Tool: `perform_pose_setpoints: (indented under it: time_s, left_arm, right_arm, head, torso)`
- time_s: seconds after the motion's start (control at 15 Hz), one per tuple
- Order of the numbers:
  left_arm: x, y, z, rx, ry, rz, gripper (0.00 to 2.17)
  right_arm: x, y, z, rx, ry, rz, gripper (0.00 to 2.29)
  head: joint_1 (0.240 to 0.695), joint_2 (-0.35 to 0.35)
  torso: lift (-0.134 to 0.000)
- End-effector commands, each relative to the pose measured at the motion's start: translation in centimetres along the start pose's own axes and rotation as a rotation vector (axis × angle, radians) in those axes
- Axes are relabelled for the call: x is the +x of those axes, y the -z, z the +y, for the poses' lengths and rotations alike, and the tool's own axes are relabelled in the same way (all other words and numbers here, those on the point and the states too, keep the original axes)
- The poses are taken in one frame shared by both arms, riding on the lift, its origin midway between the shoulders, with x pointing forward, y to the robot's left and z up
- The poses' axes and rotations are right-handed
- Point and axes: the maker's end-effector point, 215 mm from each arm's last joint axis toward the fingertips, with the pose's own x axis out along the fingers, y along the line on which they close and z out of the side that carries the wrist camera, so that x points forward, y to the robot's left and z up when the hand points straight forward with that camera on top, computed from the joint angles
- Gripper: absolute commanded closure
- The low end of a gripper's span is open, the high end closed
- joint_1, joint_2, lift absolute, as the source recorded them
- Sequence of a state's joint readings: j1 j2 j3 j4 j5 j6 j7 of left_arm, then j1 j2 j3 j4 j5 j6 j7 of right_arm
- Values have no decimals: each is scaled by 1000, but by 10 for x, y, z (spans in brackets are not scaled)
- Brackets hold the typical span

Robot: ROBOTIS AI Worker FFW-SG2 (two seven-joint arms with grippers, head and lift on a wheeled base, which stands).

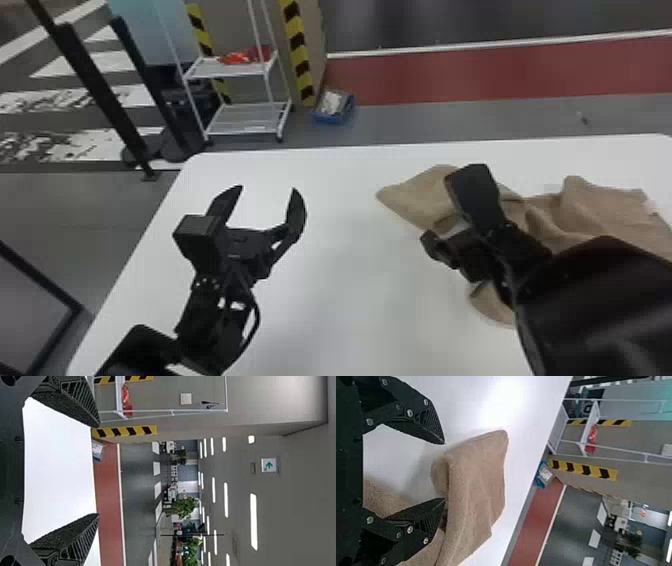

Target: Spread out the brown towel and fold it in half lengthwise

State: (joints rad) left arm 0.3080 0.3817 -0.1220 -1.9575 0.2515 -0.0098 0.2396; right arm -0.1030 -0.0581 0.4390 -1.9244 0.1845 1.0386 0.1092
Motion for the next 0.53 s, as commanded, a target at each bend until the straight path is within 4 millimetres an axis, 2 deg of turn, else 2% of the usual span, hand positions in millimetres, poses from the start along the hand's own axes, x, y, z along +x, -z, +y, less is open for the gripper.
perform_pose_setpoints:
  time_s: [0.0, 0.47]
  left_arm:
    - [0, -1, -2, -3, 4, -1, 83]
    - [-1, 1, -1, -4, 1, 2, 83]
  right_arm:
    - [5, 11, 4, -51, 20, 105, 444]
    - [34, 21, -3, -119, 61, 195, 444]
  head:
    - [695, 217]
    - [695, 214]
  torso:
    - [-125]
    - [-125]
